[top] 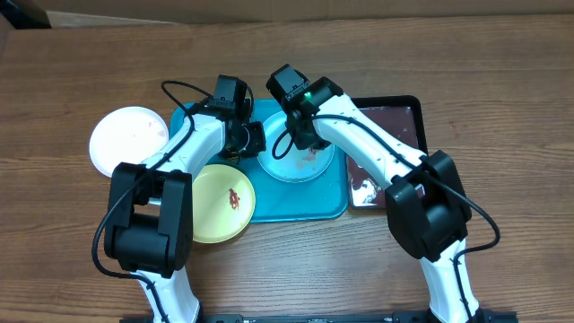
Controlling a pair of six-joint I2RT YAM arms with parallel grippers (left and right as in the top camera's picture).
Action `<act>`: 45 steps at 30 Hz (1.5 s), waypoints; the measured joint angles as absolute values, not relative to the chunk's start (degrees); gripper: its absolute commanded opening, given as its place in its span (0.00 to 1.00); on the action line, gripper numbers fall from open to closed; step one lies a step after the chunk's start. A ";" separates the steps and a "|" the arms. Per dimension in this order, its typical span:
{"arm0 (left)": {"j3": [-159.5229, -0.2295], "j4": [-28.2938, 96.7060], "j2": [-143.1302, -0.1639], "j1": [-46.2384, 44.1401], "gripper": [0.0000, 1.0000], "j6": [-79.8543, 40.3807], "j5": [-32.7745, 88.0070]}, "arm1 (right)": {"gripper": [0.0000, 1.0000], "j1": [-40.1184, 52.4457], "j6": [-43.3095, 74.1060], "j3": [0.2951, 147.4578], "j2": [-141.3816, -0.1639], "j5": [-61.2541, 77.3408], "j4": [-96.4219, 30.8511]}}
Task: Clean dirty plates on tray and stack at the side
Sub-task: 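Carry the sponge with the right gripper over the light-blue plate, then scrub the light-blue plate with the sponge while left gripper holds it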
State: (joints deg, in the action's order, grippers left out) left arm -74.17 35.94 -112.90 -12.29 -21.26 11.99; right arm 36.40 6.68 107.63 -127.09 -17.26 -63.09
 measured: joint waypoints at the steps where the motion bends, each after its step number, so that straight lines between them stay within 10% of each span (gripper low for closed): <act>1: -74.17 35.94 -112.90 -12.29 0.04 -21.26 11.99 | 0.04 36.40 6.81 107.63 -127.50 -17.47 -63.09; 18: -74.17 35.94 -112.90 -12.29 0.04 -21.26 12.01 | 0.04 36.42 11.22 107.24 -132.51 -21.37 -59.11; 23: -74.17 35.94 -112.90 -12.29 0.04 -21.26 12.01 | 0.19 36.40 11.99 107.24 -132.51 -20.58 -59.37; 28: -74.17 35.94 -112.90 -12.29 0.04 -21.26 12.03 | 0.06 36.40 12.25 107.24 -132.55 -19.77 -59.61; 45: -74.17 35.94 -112.90 -12.29 0.04 -21.26 12.19 | 0.04 35.68 11.94 105.58 -132.60 -17.87 -56.99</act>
